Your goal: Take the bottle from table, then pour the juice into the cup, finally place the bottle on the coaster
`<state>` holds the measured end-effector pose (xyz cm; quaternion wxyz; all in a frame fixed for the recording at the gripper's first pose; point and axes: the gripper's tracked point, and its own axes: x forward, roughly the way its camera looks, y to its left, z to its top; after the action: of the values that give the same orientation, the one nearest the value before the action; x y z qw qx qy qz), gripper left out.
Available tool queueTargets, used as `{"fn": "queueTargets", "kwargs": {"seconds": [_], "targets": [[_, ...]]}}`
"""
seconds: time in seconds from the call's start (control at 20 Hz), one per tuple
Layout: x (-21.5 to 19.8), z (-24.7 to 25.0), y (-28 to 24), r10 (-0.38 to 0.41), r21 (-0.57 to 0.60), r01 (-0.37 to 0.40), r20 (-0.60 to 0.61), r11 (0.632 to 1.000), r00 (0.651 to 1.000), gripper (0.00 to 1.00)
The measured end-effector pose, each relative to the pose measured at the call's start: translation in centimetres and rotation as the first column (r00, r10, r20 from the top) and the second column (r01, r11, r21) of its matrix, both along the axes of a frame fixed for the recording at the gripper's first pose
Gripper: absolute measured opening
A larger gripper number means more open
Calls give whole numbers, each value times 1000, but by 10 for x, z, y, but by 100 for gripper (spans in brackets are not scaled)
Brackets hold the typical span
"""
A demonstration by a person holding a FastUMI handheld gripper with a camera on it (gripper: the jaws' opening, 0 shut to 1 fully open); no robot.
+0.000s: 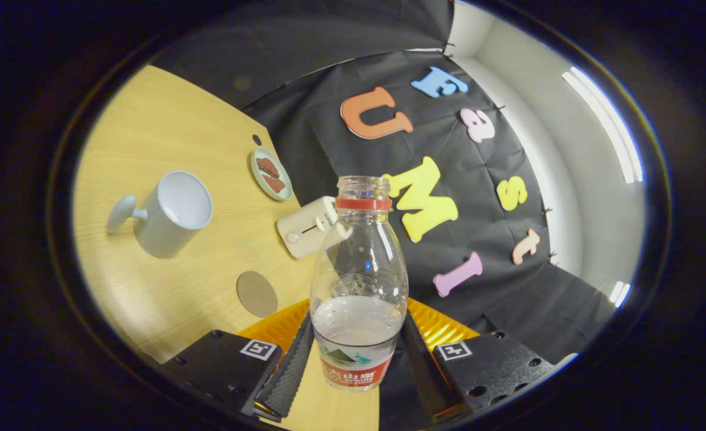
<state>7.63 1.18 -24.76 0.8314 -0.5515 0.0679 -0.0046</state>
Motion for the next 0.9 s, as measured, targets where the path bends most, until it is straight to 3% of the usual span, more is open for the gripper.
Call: {"fn": "queueTargets", "kwargs": {"seconds": [0.25, 0.5, 0.9], "targets": [[6, 0, 6, -4, -140, 2, -12, 990, 1000, 82], [8, 4, 14, -10, -291, 1, -31, 957, 999, 82], [17, -5, 22, -19, -417, -14, -76, 909, 997, 82]]}}
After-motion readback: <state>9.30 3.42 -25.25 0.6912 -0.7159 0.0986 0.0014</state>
